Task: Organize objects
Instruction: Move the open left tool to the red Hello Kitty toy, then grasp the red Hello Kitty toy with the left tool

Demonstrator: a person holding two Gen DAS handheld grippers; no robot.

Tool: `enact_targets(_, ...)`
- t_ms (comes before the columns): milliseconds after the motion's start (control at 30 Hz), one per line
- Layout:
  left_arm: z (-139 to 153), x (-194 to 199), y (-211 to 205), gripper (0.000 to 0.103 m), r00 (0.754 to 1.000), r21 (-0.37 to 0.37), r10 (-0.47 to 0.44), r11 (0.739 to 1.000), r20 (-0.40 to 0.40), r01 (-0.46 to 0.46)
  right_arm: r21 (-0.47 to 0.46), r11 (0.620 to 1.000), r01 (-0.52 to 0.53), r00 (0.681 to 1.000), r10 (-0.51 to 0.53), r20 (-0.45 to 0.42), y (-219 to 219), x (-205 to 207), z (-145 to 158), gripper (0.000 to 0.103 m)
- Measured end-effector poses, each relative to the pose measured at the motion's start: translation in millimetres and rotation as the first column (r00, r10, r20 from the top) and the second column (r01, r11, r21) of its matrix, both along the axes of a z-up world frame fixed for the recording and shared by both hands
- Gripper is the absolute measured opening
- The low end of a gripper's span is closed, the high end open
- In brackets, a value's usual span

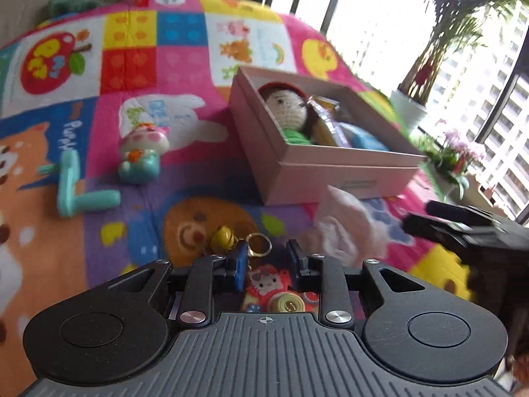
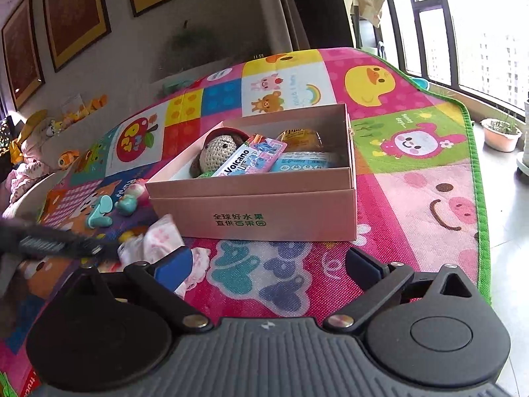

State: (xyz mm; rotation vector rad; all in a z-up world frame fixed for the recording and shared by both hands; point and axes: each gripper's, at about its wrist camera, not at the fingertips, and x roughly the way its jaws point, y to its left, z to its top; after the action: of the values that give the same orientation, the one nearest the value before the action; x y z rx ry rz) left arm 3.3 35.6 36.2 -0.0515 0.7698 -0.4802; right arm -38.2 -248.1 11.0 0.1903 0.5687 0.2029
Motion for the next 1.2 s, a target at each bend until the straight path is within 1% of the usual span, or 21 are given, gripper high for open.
enact_targets(67,6,-32,4,0.029,0.997,0.045,-0.005,0.999,0.080,0.001,0.000,1.000,0.005,1.000,-0.005,0.005,0,-1,0,0.099)
enact_targets(100,9,-46,6,0.029,0.995,0.063,-0.013,0.998,0.095,0.007,0.000,1.000,0.005,1.000,-0.005,0.007,-1,-1,1,0.100)
enact_targets(200,9,-71,11,0.029,0.998,0.082,-0.033,0.996,0.050,0.029,-0.011,1.000,0.004,1.000,-0.004,0.002,1,0,1,0.102)
enact_targets(267,5,-82,7,0.029,0.999,0.115,-0.035,0.993,0.023,0.032,-0.031,1.000,0.004,1.000,-0.004,-0.008,4,0,1,0.103)
enact_targets(333,0,-90,-3,0.029,0.998,0.159,-0.054,0.986,0.010,0.052,-0.055,0.998,0.015,1.000,-0.016,-0.015,6,0,1,0.103)
enact_targets(400,-8,-96,-15,0.029,0.996,0.171,-0.093,0.981,-0.005,0.092,-0.065,0.997,0.032,0.998,-0.035,-0.048,7,1,0,0.103)
enact_targets(433,-12,-99,-20,0.037,0.994,0.166,-0.108,0.980,-0.008,0.108,-0.061,0.997,0.037,0.997,-0.041,-0.069,7,3,-2,0.103)
enact_targets(467,-13,-100,-26,0.041,0.993,0.172,-0.116,0.979,0.009,0.112,-0.058,0.997,0.042,0.995,-0.047,-0.086,7,4,-3,0.103)
enact_targets(500,-14,-100,-32,0.049,0.992,0.179,-0.125,0.976,0.015,0.120,-0.057,0.997,0.047,0.994,-0.053,-0.096,6,5,-5,0.103)
enact_targets(567,-16,-99,-40,0.056,0.989,0.169,-0.147,0.975,0.012,0.143,-0.037,0.998,0.054,0.990,-0.059,-0.127,2,9,-7,0.103)
enact_targets(600,-17,-98,-44,0.068,0.987,0.166,-0.159,0.974,0.010,0.155,-0.023,0.998,0.055,0.987,-0.058,-0.152,0,12,-9,0.103)
enact_targets(633,-18,-99,-48,0.080,0.984,0.167,-0.179,0.970,0.007,0.175,-0.015,0.998,0.057,0.987,-0.059,-0.150,-2,12,-10,0.103)
enact_targets(667,-19,-99,-52,0.083,0.981,0.165,-0.192,0.968,0.003,0.189,-0.008,0.998,0.058,0.987,-0.059,-0.151,-3,12,-10,0.103)
enact_targets(700,-19,-99,-54,0.084,0.981,0.163,-0.193,0.968,0.003,0.190,-0.008,0.998,0.058,0.987,-0.058,-0.150,-2,12,-10,0.103)
enact_targets(767,-15,-100,-52,0.076,0.983,0.152,-0.181,0.973,0.020,0.176,-0.008,0.998,0.056,0.987,-0.057,-0.150,-3,12,-10,0.103)
enact_targets(800,-10,-101,-48,0.073,0.986,0.141,-0.161,0.978,0.047,0.153,-0.008,0.998,0.054,0.987,-0.055,-0.150,-3,13,-10,0.103)
enact_targets(867,1,-100,-38,0.073,0.988,0.138,-0.095,0.987,0.123,0.078,-0.010,0.999,0.053,0.987,-0.053,-0.151,-3,14,-10,0.103)
enact_targets(933,6,-91,-29,0.073,0.988,0.154,-0.029,0.988,0.152,0.005,-0.016,0.999,0.051,0.987,-0.053,-0.152,-3,14,-9,0.103)
enact_targets(1000,4,-78,-23,0.073,0.992,0.170,-0.009,0.985,0.123,-0.012,-0.026,0.999,0.048,0.987,-0.051,-0.152,-2,15,-10,0.103)
enact_targets(1133,-7,-59,-17,0.073,0.998,0.158,-0.037,0.987,0.060,0.027,-0.037,0.998,0.042,0.988,-0.047,-0.150,0,13,-10,0.103)
enact_targets(1200,-11,-52,-17,0.073,0.998,0.149,-0.048,0.988,0.046,0.041,-0.039,0.998,0.042,0.987,-0.047,-0.151,0,13,-10,0.103)
